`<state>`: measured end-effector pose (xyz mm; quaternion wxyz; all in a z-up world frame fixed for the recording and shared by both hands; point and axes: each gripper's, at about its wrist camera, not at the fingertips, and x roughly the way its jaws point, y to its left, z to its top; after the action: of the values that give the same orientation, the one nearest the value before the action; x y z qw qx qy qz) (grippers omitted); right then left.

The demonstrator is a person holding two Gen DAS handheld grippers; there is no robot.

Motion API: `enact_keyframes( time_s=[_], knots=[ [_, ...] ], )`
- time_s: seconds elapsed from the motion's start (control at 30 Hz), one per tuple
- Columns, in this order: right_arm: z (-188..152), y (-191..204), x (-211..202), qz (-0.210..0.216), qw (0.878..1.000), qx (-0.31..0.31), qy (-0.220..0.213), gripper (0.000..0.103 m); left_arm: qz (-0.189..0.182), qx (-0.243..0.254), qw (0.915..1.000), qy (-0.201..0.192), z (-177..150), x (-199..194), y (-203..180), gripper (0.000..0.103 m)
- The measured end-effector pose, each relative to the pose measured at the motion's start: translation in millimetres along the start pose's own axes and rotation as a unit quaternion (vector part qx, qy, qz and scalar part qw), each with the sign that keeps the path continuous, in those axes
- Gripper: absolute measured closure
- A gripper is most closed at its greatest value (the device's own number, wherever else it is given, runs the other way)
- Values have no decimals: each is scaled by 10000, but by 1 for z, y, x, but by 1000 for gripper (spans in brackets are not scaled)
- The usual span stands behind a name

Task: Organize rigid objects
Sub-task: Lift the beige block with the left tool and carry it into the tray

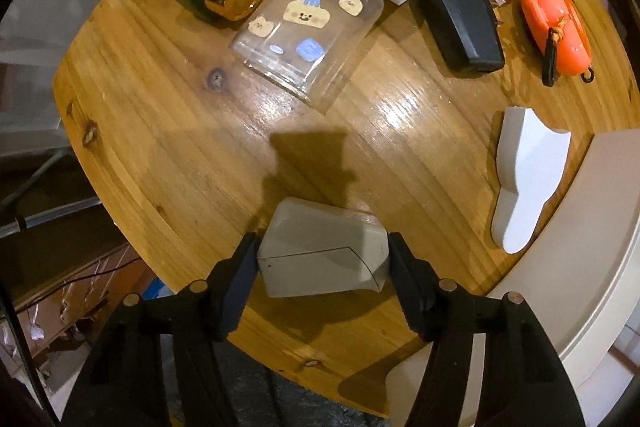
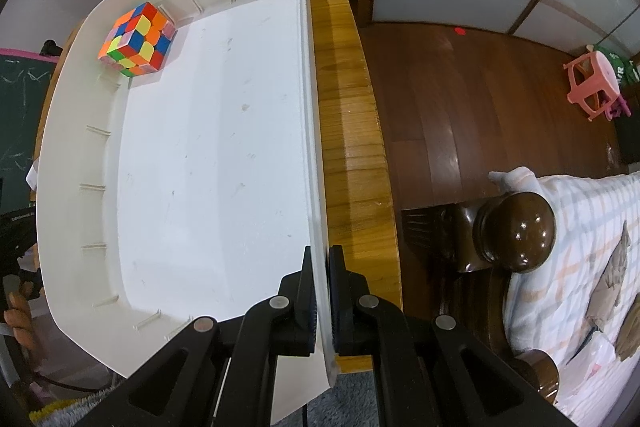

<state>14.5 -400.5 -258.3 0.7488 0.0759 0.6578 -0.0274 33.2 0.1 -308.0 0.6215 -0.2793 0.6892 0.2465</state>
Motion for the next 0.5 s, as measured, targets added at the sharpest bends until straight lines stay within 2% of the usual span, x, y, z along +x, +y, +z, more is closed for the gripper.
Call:
enact_keyframes(
  time_s=[0.23,0.5],
  knots=[
    [0,-1,-1,22,10000,-41,2,99,31,234,9996,-156,-1,-3,-5,37],
    [0,2,-1,-18,9999,-107,-20,99,113,1049,9907,-854,-11,-49,-10,37]
  ],
)
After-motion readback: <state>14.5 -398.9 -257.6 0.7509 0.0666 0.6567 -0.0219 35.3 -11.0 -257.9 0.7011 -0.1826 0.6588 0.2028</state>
